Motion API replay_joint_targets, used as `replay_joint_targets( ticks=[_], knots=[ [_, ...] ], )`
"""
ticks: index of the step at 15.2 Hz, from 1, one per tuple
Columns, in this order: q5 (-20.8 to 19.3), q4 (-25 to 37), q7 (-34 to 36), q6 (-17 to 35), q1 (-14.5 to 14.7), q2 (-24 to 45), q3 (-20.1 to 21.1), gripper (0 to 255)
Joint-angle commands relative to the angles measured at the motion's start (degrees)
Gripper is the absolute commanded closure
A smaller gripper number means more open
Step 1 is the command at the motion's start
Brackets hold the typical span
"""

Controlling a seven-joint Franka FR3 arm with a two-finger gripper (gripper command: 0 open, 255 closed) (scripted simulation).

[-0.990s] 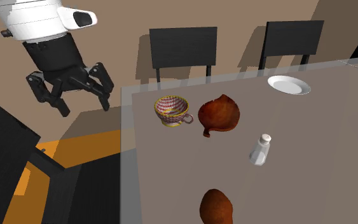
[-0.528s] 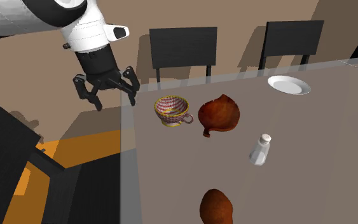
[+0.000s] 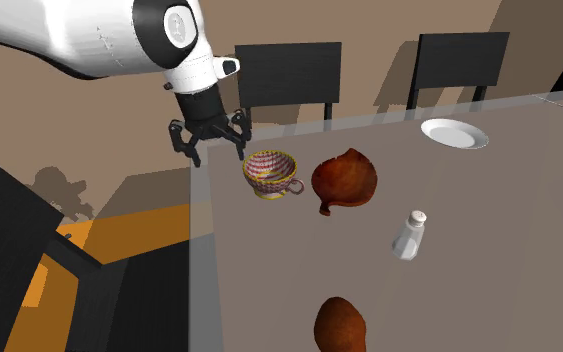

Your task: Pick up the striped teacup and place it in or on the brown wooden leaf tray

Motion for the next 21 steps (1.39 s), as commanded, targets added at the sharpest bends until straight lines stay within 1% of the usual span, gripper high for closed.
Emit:
replay_joint_targets(
  ticks=[1,5,13,21],
  knots=[
    [0.4,4.0,-1.1,0.8,-0.6,4.5,-0.4,0],
    [1.4,12.7,-2.7,1.4,-1.6,13.1,-0.7,0],
    [1.4,10.3,-2.7,6.3,-2.0,15.6,-0.8,0],
    [1.4,10.3,-2.7,6.3,-2.0,15.6,-0.8,0]
  ],
)
